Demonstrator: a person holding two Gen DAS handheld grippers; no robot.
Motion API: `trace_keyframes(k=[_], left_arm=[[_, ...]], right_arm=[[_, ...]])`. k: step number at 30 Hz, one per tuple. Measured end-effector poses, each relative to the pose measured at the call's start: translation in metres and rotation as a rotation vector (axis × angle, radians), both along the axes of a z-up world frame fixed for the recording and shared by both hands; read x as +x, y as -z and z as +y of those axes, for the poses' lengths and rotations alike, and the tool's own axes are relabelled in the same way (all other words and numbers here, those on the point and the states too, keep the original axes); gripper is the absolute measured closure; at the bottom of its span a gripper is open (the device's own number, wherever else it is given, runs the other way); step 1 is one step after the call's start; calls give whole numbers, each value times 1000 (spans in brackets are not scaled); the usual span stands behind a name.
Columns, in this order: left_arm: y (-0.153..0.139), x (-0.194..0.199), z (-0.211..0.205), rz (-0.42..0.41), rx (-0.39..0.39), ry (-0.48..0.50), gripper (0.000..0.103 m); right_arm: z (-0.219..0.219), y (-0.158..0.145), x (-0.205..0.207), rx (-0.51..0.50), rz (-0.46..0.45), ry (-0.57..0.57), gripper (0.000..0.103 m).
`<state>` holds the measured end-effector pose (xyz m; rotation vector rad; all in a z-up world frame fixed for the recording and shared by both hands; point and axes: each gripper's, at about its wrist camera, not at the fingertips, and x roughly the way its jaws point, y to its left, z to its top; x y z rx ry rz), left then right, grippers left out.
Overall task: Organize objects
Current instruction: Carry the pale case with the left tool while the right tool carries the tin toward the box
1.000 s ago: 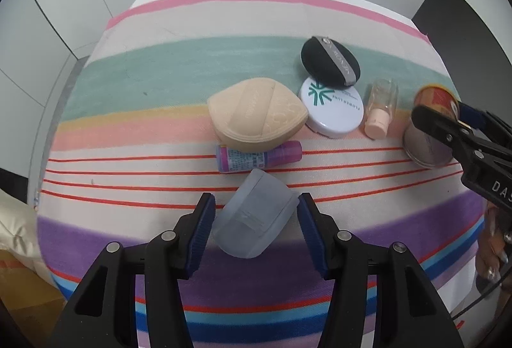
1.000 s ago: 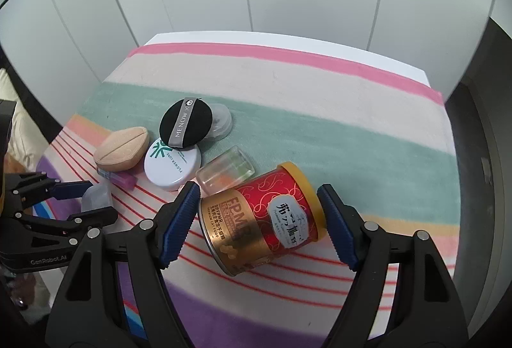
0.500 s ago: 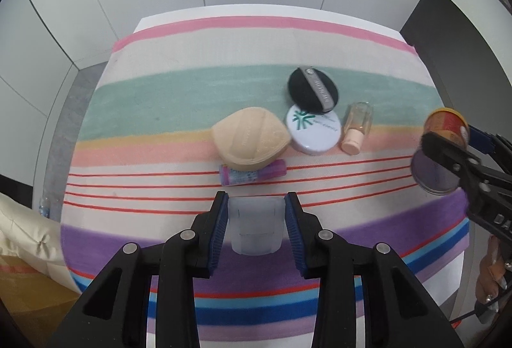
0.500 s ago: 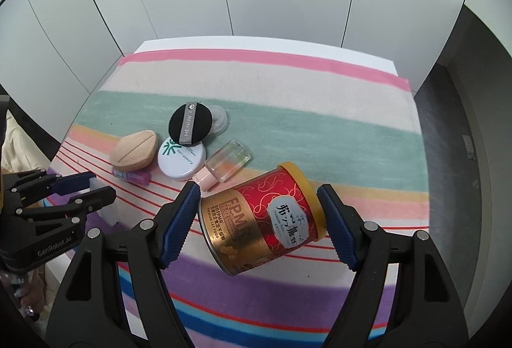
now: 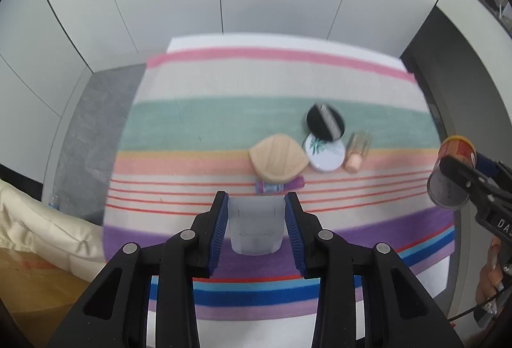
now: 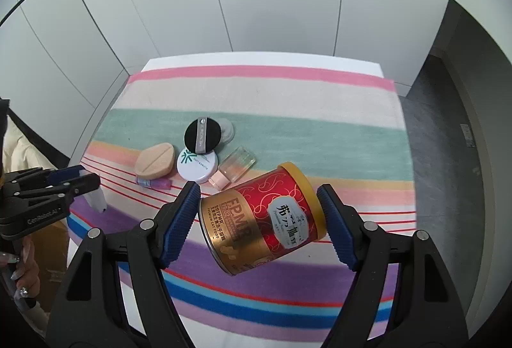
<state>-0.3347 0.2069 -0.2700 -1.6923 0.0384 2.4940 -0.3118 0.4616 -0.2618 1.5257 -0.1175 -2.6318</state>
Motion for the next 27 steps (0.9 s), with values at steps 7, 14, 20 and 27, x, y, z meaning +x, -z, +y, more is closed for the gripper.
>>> trace_keyframes(k=[7, 14, 20, 27], left_arm=[[-74, 0, -3, 86, 35, -10, 67], [-148, 15, 10, 140, 50, 44, 67], [-209, 44, 18, 190, 81, 53, 67], [-246, 71, 29, 217, 97, 90, 67]], right_arm=[[-3, -67, 9, 34, 4, 45, 26], [-6, -161, 29, -40, 60, 47, 26], [-14, -231, 57, -28, 159, 42, 26], [-19, -265, 85, -17, 202, 35, 26]])
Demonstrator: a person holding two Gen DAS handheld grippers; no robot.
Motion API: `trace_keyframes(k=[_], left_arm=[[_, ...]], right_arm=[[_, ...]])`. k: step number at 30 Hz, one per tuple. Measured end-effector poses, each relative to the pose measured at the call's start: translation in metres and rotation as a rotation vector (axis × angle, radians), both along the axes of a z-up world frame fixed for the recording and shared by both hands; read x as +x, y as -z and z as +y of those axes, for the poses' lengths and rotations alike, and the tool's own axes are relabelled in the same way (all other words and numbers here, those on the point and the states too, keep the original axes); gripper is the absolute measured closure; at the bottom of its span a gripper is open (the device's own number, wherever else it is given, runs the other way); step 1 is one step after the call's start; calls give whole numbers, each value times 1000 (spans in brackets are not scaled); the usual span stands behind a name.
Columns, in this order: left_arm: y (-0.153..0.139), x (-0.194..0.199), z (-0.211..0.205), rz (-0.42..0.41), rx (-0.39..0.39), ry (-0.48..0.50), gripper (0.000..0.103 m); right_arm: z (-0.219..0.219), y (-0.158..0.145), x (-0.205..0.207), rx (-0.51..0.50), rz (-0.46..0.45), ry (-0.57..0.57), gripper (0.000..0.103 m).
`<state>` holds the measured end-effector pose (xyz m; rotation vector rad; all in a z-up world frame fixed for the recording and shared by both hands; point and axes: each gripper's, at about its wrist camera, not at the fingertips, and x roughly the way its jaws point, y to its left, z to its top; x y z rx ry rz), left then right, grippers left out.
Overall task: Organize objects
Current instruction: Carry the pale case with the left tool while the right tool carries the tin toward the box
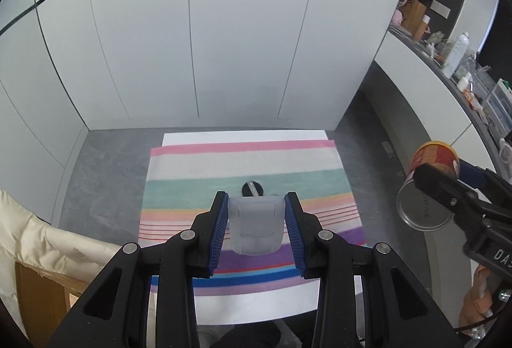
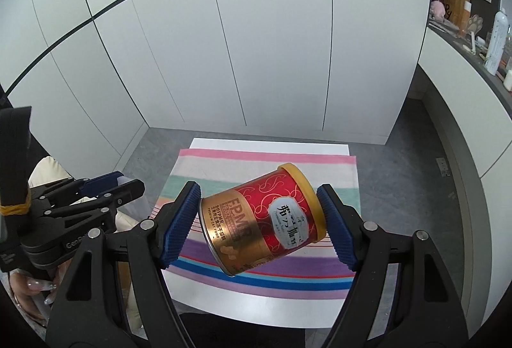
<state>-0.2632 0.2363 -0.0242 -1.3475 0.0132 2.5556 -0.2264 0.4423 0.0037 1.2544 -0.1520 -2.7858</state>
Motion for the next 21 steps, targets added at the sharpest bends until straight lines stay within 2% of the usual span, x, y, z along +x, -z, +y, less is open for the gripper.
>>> trace_keyframes(k=[10, 15, 21], left_arm=[[-12, 30, 7, 33, -56, -1, 67], [-17, 58, 5, 65, -91, 9, 67], [-20, 99, -13, 102, -81, -25, 67]], right_arm=[[4, -13, 31, 31, 39, 34, 26], [12, -9, 51, -8, 32, 53, 26], [17, 1, 97, -45, 57, 102, 26]])
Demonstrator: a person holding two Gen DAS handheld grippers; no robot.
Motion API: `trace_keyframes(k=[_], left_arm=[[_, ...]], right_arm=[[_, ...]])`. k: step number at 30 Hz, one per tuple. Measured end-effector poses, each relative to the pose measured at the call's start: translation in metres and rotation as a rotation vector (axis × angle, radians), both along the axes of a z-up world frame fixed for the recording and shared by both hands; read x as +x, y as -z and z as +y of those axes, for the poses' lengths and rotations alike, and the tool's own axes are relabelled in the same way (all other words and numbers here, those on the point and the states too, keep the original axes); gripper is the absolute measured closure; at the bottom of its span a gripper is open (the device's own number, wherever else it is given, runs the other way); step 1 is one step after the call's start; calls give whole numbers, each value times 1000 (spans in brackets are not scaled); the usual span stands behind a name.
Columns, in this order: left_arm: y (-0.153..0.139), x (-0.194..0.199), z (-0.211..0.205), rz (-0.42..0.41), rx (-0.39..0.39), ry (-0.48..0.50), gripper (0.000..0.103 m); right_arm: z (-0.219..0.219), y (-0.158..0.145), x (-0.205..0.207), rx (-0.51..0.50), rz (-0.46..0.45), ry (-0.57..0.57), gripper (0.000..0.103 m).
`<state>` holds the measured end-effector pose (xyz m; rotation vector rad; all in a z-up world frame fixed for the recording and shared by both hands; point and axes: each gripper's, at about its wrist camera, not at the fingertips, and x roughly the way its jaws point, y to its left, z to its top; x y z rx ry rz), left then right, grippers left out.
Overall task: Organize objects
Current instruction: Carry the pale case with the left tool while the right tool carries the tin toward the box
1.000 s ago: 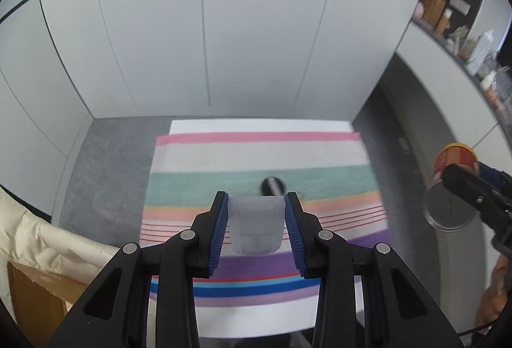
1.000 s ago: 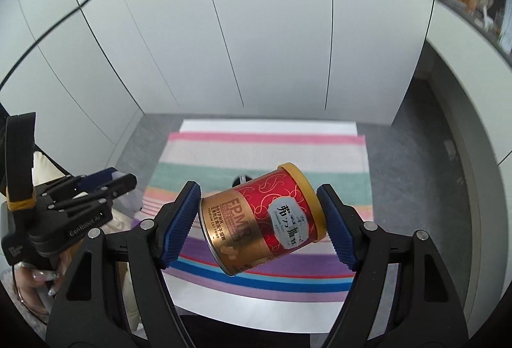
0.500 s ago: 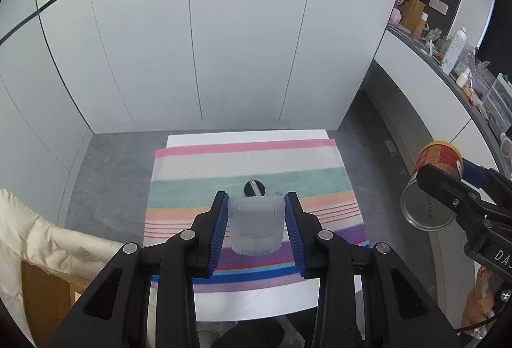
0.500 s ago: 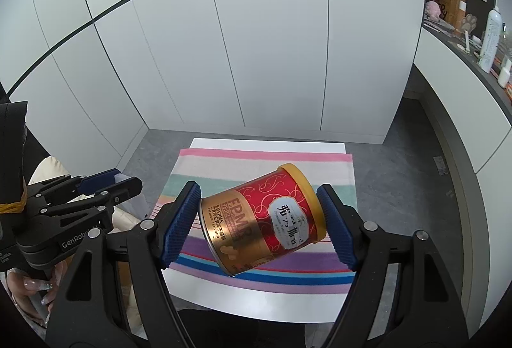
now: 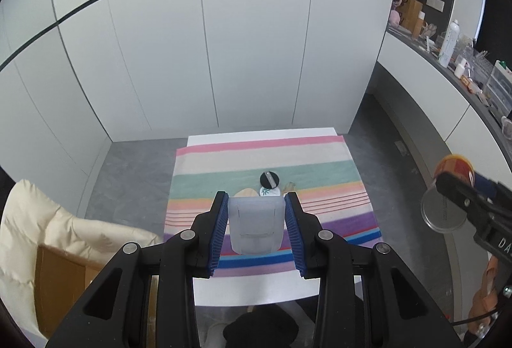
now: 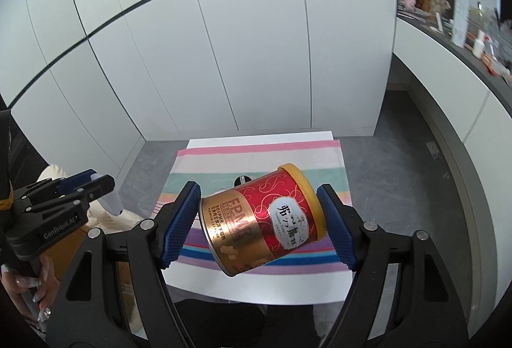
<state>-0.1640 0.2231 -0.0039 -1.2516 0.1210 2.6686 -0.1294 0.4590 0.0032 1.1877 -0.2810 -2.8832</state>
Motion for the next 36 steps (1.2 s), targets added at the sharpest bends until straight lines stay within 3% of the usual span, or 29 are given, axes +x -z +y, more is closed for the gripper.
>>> trace_keyframes(k=[13, 20, 28, 36], left_arm=[[18, 88, -52, -27, 27, -4, 67], [38, 115, -81, -85, 54, -33, 67], [49, 134, -94, -101, 56, -35, 67], [53, 132, -104, -109, 63, -41, 67]], right_arm=[[-4, 29, 99, 0, -37, 68, 26], [-16, 44, 141, -30, -99, 20, 26], [-27, 55, 168, -31, -138, 21, 26], [-37, 61, 169, -16, -155, 16, 26]])
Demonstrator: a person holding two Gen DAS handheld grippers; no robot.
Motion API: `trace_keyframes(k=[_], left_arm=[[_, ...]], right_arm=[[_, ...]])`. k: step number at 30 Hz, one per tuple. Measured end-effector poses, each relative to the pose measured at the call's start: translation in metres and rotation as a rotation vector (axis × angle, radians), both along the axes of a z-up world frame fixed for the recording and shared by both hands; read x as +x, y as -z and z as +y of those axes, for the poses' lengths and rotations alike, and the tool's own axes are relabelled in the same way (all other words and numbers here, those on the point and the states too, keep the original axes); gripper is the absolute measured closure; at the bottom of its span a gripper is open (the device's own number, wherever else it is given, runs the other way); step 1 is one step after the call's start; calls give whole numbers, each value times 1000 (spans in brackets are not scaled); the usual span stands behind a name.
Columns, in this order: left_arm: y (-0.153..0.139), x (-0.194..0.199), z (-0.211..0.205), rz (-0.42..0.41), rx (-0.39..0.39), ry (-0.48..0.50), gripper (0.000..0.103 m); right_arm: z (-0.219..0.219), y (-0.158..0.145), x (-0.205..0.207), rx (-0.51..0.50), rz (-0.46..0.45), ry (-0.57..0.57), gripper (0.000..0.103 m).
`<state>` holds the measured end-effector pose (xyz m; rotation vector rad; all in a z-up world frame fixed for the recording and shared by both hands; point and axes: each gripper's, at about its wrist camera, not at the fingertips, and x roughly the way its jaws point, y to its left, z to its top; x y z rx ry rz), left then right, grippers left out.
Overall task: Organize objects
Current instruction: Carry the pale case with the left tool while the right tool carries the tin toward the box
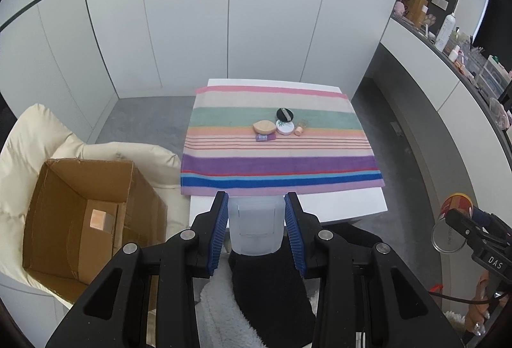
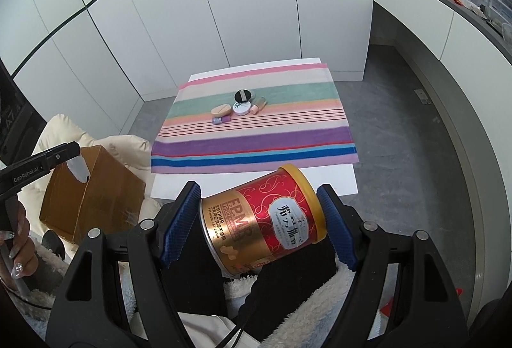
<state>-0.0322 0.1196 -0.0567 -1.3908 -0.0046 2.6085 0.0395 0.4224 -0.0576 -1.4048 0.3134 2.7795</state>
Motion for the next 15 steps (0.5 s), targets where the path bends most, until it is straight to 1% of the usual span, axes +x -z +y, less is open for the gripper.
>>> trace_keyframes(k=[9, 15], left_arm=[[20, -11, -33, -37, -2, -61, 67], [23, -4, -56, -32, -9, -92, 67]], right_arm=[[-22, 8, -14, 22, -36, -45, 26], [-51, 16, -28, 31, -49, -132, 26]])
